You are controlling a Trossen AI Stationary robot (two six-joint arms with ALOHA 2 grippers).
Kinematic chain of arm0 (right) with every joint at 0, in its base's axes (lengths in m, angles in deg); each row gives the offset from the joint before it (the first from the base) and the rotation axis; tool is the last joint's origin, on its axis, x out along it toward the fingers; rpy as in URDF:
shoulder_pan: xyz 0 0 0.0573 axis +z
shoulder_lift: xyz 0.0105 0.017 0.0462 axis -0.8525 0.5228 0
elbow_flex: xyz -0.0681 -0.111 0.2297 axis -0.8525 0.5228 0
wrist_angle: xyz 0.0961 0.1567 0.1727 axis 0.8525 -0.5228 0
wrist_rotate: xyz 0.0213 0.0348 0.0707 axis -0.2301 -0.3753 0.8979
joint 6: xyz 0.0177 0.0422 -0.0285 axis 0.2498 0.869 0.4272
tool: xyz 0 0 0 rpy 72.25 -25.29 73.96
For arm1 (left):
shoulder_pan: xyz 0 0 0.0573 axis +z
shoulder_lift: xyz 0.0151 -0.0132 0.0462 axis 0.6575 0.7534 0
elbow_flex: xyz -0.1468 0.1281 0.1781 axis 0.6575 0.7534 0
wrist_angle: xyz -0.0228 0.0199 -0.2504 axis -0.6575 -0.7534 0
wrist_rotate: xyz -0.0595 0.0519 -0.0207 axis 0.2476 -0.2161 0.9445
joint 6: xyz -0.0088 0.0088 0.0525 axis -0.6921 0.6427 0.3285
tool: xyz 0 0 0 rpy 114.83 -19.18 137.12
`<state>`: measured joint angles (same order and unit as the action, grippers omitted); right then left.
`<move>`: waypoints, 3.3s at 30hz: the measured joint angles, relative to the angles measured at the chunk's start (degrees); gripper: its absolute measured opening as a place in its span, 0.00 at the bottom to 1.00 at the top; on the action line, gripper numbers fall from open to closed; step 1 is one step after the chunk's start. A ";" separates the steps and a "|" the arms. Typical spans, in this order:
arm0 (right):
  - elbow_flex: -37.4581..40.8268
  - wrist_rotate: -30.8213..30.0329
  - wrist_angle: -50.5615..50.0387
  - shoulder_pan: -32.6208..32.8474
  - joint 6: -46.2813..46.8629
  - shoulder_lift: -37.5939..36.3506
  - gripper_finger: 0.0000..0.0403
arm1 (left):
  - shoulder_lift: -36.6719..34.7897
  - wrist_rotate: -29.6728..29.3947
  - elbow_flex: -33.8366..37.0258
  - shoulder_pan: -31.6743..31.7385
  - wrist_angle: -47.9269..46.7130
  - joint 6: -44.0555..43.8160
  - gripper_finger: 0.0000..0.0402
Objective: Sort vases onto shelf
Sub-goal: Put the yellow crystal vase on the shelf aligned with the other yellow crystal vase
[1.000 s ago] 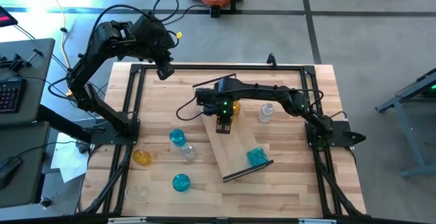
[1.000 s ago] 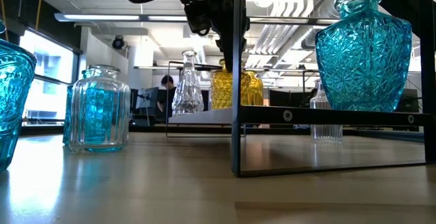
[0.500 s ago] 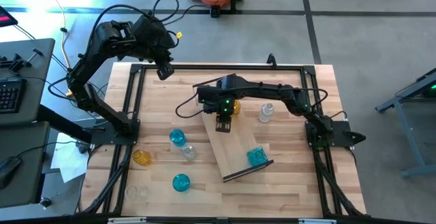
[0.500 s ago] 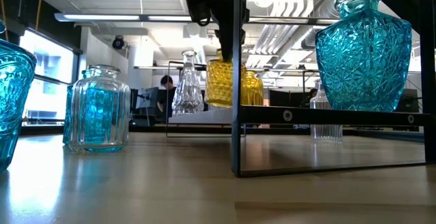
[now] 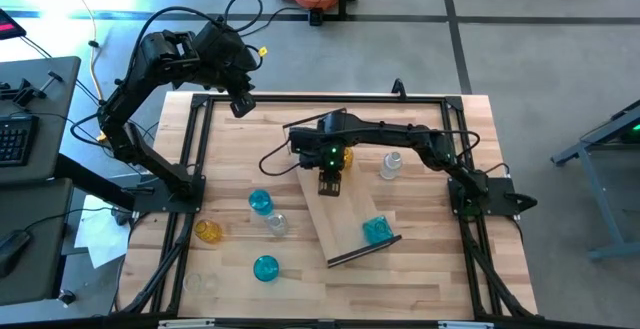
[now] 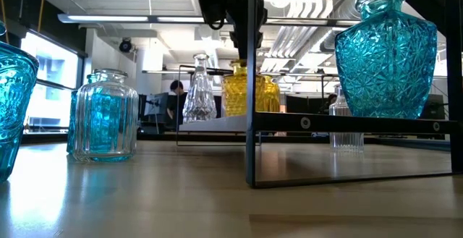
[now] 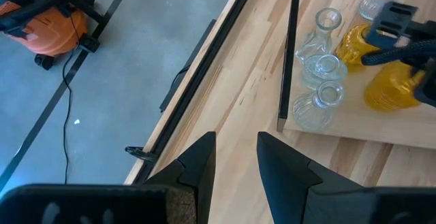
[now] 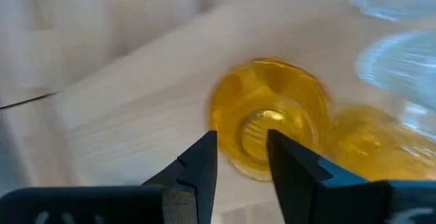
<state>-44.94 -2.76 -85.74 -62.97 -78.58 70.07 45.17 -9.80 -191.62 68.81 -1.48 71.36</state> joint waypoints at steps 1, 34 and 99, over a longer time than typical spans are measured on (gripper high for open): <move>0.00 1.14 0.25 -0.01 -0.33 -0.01 0.28 | 0.00 0.02 0.00 0.00 0.00 0.04 0.25; -0.20 -7.76 3.23 4.51 11.09 -7.52 0.25 | 0.00 0.85 0.00 0.02 0.00 -0.44 0.25; 19.50 -11.61 14.13 6.36 57.62 -7.23 0.00 | -13.46 4.50 0.00 1.05 1.62 8.52 0.25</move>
<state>-25.45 -14.37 -71.61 -56.60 -20.96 62.84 31.71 -5.29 -191.62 69.86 0.14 79.88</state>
